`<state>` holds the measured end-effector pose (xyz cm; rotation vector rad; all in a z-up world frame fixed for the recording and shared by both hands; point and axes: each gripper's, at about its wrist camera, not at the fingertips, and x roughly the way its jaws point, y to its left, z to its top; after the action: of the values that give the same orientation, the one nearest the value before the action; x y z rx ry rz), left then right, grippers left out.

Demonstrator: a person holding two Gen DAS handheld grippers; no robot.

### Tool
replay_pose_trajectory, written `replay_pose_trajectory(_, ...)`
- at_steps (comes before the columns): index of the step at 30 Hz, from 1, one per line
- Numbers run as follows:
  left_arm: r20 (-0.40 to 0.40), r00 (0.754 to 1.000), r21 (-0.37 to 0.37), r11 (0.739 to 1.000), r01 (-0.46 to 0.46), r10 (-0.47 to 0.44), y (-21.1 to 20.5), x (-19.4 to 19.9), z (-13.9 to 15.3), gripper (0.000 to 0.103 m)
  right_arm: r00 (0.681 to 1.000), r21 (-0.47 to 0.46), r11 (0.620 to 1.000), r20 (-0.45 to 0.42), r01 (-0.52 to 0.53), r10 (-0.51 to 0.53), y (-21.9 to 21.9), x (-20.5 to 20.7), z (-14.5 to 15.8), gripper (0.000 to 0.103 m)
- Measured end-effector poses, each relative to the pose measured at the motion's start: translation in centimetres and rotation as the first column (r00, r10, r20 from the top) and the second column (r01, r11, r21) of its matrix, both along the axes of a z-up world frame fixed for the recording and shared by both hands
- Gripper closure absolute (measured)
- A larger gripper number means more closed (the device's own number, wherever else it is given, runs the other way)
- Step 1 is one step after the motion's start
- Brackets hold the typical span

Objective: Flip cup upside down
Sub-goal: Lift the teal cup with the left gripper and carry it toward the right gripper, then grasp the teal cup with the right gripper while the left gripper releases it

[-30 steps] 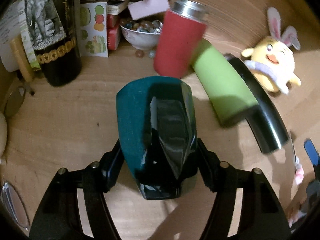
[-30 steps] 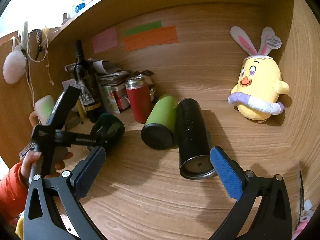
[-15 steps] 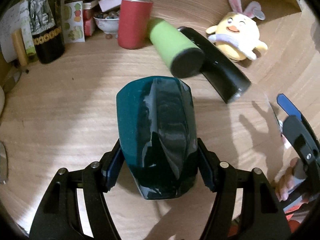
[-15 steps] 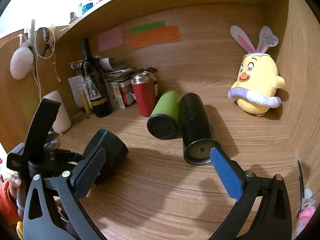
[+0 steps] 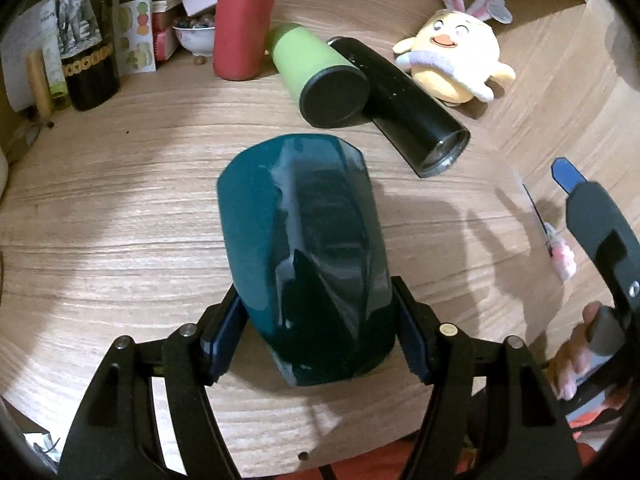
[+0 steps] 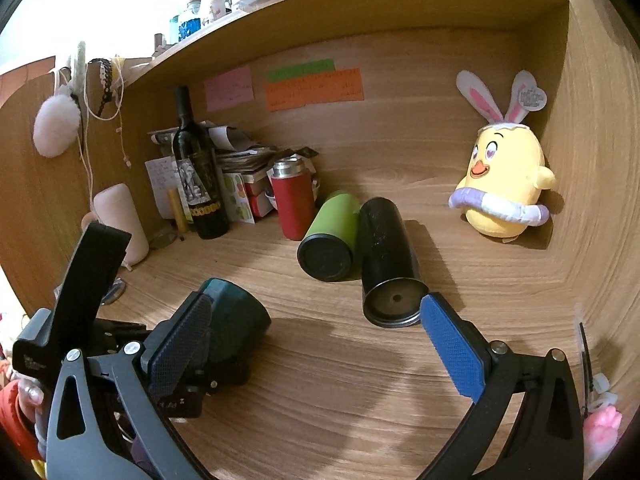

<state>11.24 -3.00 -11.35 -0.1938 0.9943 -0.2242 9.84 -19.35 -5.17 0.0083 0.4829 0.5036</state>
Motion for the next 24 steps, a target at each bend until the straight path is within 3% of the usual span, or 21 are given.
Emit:
replay_pose_trajectory(4,0.026,0.999,-0.036,0.999,0.024,-0.023,0.9,-1.3,0.6,0.036,1.000,0.001,1.000,-0.005,-0.009,0.009,0.2,0.1,-0.1,0.000)
replay_pose_trajectory(9,0.112,0.993,-0.009,0.999,0.033,-0.032,2.5,-4.1,2.3,0.035,0.999,-0.018,0.999,-0.027,-0.045,0.044,1.5,0.1,-0.9,0.000)
replay_pose_trajectory(15,0.222,0.973,0.078,0.993,-0.088,0.069,6.4,-6.6,4.1,0.035,0.992,-0.022,0.994,-0.076,-0.107,0.105,3.9,0.1,-2.4,0.000)
replay_pose_trajectory(19,0.237,0.962,0.119,0.978,-0.168,0.137,8.7,-6.6,3.7,0.035,0.980,-0.032,0.985,-0.118,-0.168,0.163,6.4,-0.3,-3.8,0.000)
replay_pose_trajectory(24,0.222,0.963,0.098,0.979,-0.179,0.154,10.0,-6.2,2.9,0.035,0.966,-0.073,0.975,-0.167,-0.210,0.195,9.5,-0.4,-5.7,0.000)
